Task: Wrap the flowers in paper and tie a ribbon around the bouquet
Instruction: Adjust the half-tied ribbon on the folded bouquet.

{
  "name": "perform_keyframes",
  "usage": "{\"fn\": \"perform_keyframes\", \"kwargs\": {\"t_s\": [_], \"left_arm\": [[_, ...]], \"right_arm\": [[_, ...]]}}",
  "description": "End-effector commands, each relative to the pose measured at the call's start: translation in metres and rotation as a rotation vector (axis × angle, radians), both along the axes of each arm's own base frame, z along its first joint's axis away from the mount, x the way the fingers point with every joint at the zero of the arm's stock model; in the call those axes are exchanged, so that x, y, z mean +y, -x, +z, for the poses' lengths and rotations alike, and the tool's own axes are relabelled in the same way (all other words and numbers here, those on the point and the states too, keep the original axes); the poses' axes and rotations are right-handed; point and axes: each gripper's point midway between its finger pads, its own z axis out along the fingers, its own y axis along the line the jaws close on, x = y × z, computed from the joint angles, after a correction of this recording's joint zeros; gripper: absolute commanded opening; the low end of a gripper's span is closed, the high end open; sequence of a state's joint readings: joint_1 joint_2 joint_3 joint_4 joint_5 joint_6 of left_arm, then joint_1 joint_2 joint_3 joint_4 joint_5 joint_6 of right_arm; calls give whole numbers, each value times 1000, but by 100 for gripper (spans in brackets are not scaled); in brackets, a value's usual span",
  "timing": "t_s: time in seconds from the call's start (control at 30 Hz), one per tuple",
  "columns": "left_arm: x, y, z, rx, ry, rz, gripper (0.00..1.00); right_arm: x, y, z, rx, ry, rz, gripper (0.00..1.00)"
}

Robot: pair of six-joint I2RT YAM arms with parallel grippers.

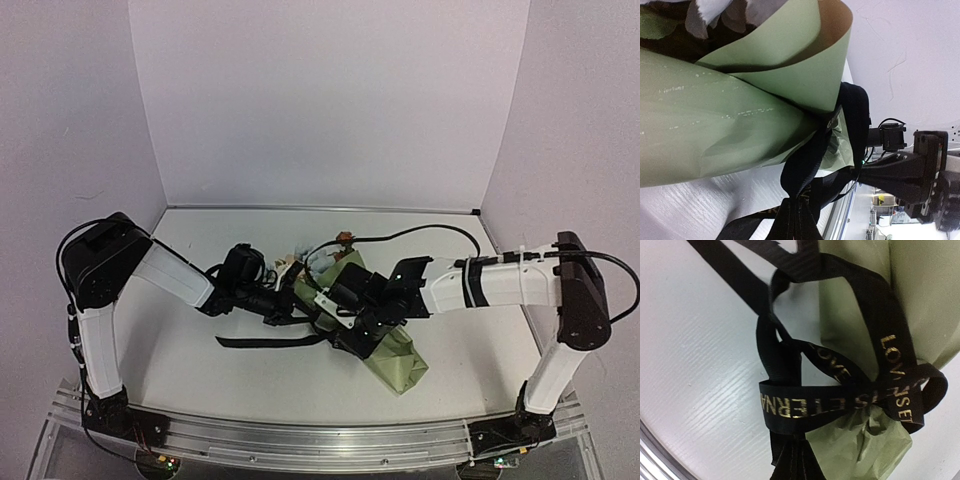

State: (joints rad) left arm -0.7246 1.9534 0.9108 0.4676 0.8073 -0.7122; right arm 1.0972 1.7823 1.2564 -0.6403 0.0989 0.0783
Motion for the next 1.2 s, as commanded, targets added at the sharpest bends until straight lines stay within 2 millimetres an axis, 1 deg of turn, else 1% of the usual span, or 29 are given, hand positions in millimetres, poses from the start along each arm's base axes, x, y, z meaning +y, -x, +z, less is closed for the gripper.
{"fn": "perform_keyframes", "kwargs": {"t_s": [0.0, 0.1, 0.27, 0.4, 0.5, 0.7, 0.8, 1.0, 1.07, 1.17], "left_arm": [[-6, -10, 6, -20, 2, 19, 0], [-8, -8, 5, -23, -6, 19, 0], [-12, -7, 5, -24, -16, 23, 0], [-18, -6, 8, -28, -14, 23, 0], [-24, -4, 10, -29, -13, 24, 0], [-35, 0, 6, -21, -36, 46, 0], [-40, 1, 4, -22, -53, 66, 0], [-43, -5, 0, -14, -70, 112, 0], [-42, -7, -2, -14, -82, 126, 0], [-40, -11, -4, -19, -94, 138, 0]], "right_arm": [[-23, -16, 23, -54, 15, -34, 0], [-34, -23, 25, -64, 20, -57, 0], [-53, -37, 21, -57, 35, -108, 0], [-65, -46, 13, -56, 59, -135, 0], [-78, -52, 5, -69, 69, -169, 0], [-95, -63, -2, -134, 35, -230, 0], [-105, -66, -10, -146, 12, -263, 0], [-111, -63, -25, -112, -22, -312, 0], [-110, -57, -32, -73, -49, -345, 0], [-109, -46, -45, -20, -109, -438, 0]]}}
